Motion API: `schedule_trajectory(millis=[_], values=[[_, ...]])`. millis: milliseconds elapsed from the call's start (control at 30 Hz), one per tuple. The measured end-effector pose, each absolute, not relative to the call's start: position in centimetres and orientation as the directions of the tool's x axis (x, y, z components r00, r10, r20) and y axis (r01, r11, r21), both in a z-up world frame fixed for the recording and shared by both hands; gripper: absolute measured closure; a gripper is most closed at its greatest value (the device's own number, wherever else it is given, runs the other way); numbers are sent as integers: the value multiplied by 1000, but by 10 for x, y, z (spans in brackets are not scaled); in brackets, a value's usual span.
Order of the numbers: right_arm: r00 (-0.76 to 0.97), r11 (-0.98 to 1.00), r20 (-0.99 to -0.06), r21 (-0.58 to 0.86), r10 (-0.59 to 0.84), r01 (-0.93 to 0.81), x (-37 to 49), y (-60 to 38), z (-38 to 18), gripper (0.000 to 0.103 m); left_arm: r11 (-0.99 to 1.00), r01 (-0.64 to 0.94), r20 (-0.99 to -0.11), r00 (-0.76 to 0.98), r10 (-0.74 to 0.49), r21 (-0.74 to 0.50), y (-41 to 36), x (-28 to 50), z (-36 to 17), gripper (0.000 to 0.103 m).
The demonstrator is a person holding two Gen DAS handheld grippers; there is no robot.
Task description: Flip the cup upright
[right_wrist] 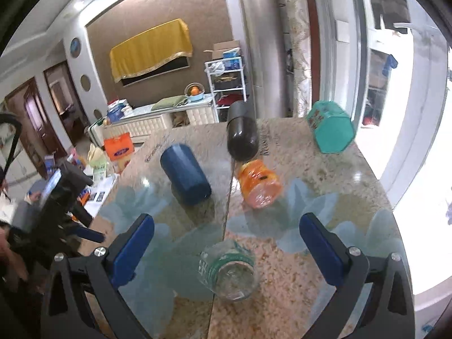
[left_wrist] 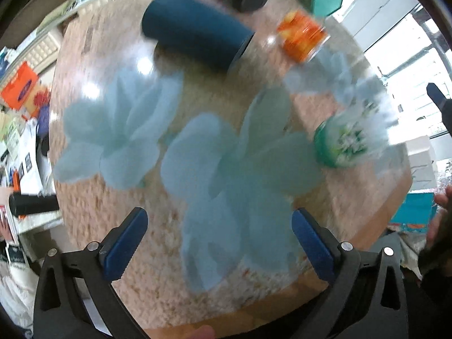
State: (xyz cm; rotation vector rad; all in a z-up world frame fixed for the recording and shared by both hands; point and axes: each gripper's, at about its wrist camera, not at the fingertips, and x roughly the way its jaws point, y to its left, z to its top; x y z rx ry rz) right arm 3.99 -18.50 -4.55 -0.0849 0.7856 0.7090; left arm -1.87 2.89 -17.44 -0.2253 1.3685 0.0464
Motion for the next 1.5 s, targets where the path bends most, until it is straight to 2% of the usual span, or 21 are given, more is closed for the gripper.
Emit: schedule_trajectory(millis=[133,367,533,800,1167,1500], values=[[472,804,-723,193,504,-562,42,-191,-24,0,980,-144,-967,234,-99,-135,11,-3,-159,0],[408,897,-841,186,356,-400,44,-205,-24,0,995,-67,-950,309,-53,-77,-23,7,-126,0],[345,926,-897,155,278,-343,39,-214,-31,0,991,-31,-935,336,-114,-132,-39,7,-104,0],[328,932,-908,150,262,-330,43,-235,-19,0,988,-27,-917,377,-129,-150,-60,14,-81,0],[347,915,-897,131,273,-381,50,-253,-22,0,990,-76,-911,405,-78,-119,-81,19,-72,0],[377,909,-878,136,295,-393,54,-268,-15,0,990,-58,-903,420,-94,-130,-98,20,-66,0]])
